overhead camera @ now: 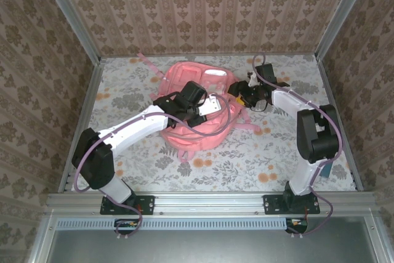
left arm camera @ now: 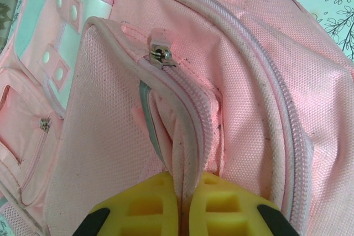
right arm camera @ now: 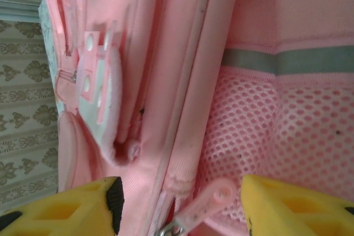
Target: Pack books, pencil case, and school supplies into a backpack
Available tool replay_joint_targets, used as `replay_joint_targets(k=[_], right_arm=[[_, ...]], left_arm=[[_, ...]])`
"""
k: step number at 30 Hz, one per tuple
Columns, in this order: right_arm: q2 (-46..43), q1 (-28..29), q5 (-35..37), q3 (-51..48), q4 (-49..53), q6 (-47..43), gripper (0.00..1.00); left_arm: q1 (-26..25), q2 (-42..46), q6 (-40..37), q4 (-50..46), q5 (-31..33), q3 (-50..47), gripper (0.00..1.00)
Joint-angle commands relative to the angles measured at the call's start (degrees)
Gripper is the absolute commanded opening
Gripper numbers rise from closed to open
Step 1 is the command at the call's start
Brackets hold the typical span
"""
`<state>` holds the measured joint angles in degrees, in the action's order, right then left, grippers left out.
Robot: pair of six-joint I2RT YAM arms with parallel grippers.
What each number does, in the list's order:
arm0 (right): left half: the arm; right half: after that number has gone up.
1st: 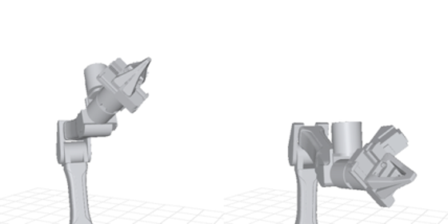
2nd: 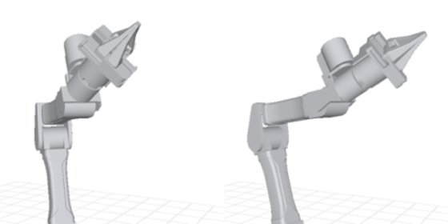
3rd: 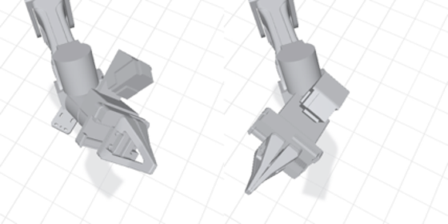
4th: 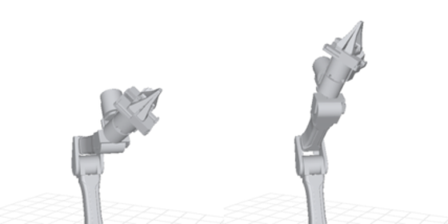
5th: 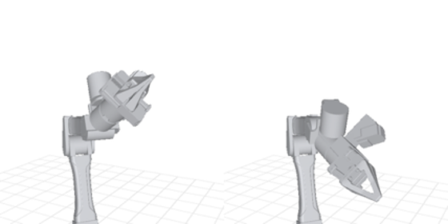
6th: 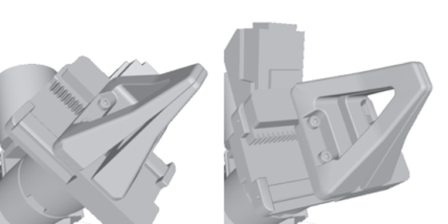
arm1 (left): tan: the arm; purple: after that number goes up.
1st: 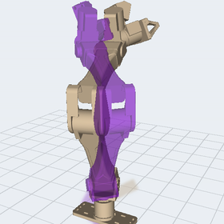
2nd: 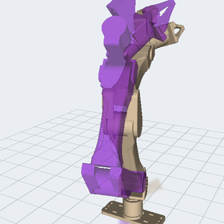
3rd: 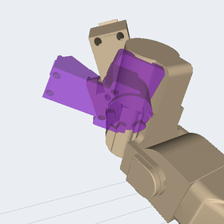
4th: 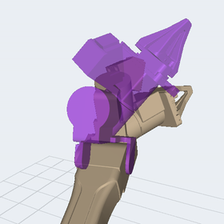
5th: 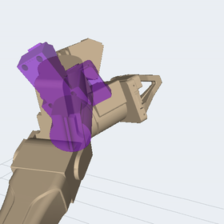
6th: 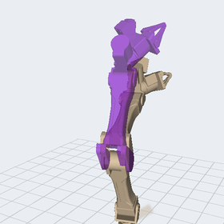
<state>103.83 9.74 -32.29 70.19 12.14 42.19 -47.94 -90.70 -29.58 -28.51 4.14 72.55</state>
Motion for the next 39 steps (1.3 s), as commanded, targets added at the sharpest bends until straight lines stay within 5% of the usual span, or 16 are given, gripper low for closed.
replay_joint_targets(k=[1, 10, 22, 39], right_arm=[[1.99, -0.07, -4.31, 2.18, -1.77, -0.29, 0.60], [6.73, -0.08, -12.04, 3.62, -4.65, -0.32, 0.59], [-0.55, -1.48, -12.80, -3.36, -8.54, 0.15, 0.52], [-2.14, -1.65, -9.10, -4.02, -2.30, -0.61, 0.22]], left_arm=[[0.40, 2.90, 1.83, 4.34, 0.08, -0.17, 0.04], [0.53, 2.42, 2.12, 4.86, -0.29, -0.39, 0.03], [0.66, 1.42, 2.05, 5.36, 1.02, -0.68, 0.03], [0.68, 0.74, 2.60, 5.48, 0.94, -0.88, 0.02]])
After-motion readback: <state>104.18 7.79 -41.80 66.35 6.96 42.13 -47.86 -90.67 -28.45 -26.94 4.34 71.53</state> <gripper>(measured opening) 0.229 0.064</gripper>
